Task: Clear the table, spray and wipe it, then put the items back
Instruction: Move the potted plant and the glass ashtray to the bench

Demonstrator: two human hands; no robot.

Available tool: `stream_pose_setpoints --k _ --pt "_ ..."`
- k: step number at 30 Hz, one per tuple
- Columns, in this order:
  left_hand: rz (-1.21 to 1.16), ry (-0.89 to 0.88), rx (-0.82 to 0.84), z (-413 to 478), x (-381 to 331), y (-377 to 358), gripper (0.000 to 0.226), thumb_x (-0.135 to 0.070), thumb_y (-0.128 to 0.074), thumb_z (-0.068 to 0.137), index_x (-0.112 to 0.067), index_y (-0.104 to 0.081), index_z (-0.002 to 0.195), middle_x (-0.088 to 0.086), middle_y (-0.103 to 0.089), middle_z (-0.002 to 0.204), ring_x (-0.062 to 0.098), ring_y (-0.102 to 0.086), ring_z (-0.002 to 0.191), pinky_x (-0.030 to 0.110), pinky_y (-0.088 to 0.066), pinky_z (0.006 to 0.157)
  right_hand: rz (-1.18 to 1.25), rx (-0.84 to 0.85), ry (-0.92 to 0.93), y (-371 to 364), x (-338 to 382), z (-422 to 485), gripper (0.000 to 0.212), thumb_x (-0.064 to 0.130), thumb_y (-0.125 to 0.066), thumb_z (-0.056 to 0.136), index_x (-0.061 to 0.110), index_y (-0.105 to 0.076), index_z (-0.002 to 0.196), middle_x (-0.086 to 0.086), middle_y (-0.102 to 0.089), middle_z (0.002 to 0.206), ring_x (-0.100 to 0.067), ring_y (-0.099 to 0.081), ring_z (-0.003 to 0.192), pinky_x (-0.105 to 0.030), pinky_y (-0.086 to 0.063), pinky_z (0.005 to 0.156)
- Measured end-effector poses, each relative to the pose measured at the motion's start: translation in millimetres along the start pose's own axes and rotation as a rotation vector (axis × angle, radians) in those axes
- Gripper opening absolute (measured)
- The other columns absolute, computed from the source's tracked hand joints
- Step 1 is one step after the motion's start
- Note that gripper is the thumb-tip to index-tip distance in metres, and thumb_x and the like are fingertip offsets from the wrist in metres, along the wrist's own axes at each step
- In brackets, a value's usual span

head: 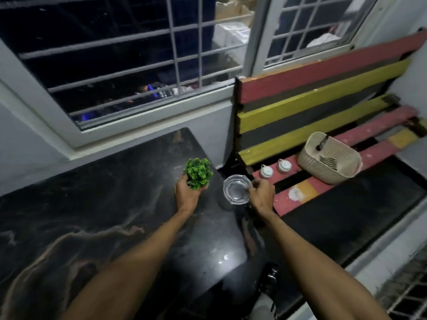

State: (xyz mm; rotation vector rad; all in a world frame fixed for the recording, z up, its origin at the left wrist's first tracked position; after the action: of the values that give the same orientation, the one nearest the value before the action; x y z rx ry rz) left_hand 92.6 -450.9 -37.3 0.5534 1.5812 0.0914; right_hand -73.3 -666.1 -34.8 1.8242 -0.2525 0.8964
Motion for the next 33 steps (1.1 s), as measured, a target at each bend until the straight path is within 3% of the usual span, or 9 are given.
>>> stream_pose_setpoints --k 4,10,14,17,20,23,25,28,33 --pt "0.024 0.005 0.061 -23.6 -24.5 -120.7 0.051 -0.011 -0.095 0.061 -0.005 -0.074 0.107 0.011 -0.076 0.103 0.026 -0.071 0.096 0.037 -0.058 0.085 0.067 -0.057 -0.088 66.0 -91.8 69.8 0.012 0.015 -0.069 0.08 0.004 -0.073 0.077 -0.018 -0.075 0.083 -0.038 -0.066 0.084 -0.035 -0.044 0.069" --pt "0.038 0.054 0.119 -51.0 -22.2 -295.3 0.04 -0.013 -0.095 0.063 -0.021 -0.071 0.094 -0.007 -0.071 0.086 0.007 -0.065 0.08 0.009 -0.047 0.07 0.066 -0.075 -0.218 116.1 -227.3 182.8 0.019 0.003 -0.063 0.082 0.003 -0.074 0.097 -0.023 -0.073 0.105 -0.042 -0.064 0.104 -0.041 -0.048 0.089" --pt "0.063 0.125 0.147 -60.8 10.6 -393.9 0.037 -0.02 -0.092 0.067 -0.013 -0.074 0.099 0.002 -0.077 0.089 0.01 -0.067 0.08 0.03 -0.055 0.074 0.05 -0.077 -0.297 115.4 -304.2 244.1 0.016 0.0 -0.061 0.075 0.001 -0.072 0.085 -0.026 -0.073 0.092 -0.047 -0.063 0.092 -0.044 -0.05 0.08" --pt "0.082 0.163 0.15 -59.8 38.0 -446.4 0.047 -0.021 -0.093 0.066 -0.009 -0.074 0.108 0.006 -0.077 0.093 0.016 -0.071 0.084 0.029 -0.054 0.074 0.049 -0.053 -0.313 100.3 -346.1 279.4 0.018 -0.003 -0.06 0.074 0.0 -0.073 0.087 -0.026 -0.073 0.093 -0.046 -0.064 0.093 -0.043 -0.05 0.08" --pt "0.075 0.178 0.138 -53.1 70.4 -491.5 0.042 -0.015 -0.091 0.069 -0.008 -0.074 0.107 0.003 -0.077 0.096 0.016 -0.071 0.087 0.026 -0.054 0.075 0.048 -0.038 -0.302 76.5 -384.8 311.9 0.019 -0.002 -0.064 0.075 -0.002 -0.074 0.091 -0.025 -0.074 0.097 -0.044 -0.066 0.095 -0.043 -0.052 0.082" --pt "0.089 0.199 0.141 -51.2 101.0 -519.3 0.038 -0.01 -0.087 0.074 -0.007 -0.073 0.109 0.006 -0.076 0.101 0.021 -0.072 0.094 0.035 -0.058 0.086 0.047 -0.031 -0.282 55.7 -409.5 331.8 0.011 -0.005 -0.063 0.073 -0.004 -0.071 0.081 -0.025 -0.072 0.081 -0.042 -0.065 0.08 -0.037 -0.045 0.068" --pt "0.109 0.185 0.128 -51.5 112.9 -526.2 0.037 -0.012 -0.087 0.073 -0.01 -0.073 0.107 0.002 -0.076 0.099 0.017 -0.072 0.092 0.03 -0.058 0.083 0.054 -0.021 -0.273 47.7 -417.3 337.9 0.008 -0.005 -0.061 0.071 -0.005 -0.067 0.076 -0.023 -0.07 0.074 -0.041 -0.062 0.073 -0.033 -0.038 0.063" --pt "0.129 0.141 0.118 -52.7 124.9 -537.2 0.039 -0.018 -0.088 0.07 -0.016 -0.072 0.105 -0.005 -0.074 0.1 0.008 -0.069 0.091 0.019 -0.053 0.079 0.059 -0.004 -0.261 37.2 -428.1 344.2 0.009 -0.003 -0.063 0.073 -0.003 -0.069 0.08 -0.021 -0.072 0.079 -0.039 -0.064 0.077 -0.039 -0.047 0.069" --pt "0.127 0.159 0.143 -57.0 139.7 -545.1 0.05 -0.028 -0.088 0.07 -0.023 -0.066 0.115 -0.008 -0.072 0.107 0.008 -0.068 0.099 0.024 -0.053 0.086 0.072 0.02 -0.261 31.5 -433.0 346.7 0.018 0.0 -0.065 0.077 0.0 -0.073 0.094 -0.02 -0.075 0.093 -0.038 -0.068 0.09 -0.044 -0.054 0.082"
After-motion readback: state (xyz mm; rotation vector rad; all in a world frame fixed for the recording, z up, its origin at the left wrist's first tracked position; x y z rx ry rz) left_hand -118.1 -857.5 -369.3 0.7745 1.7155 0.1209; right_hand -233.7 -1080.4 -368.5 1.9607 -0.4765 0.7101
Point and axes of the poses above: each hand's wrist, its own z-axis towards the middle knuckle, its own y-axis out of the back of the hand, x = y × z, the point moved 7 cm from there along z, towards the middle knuckle
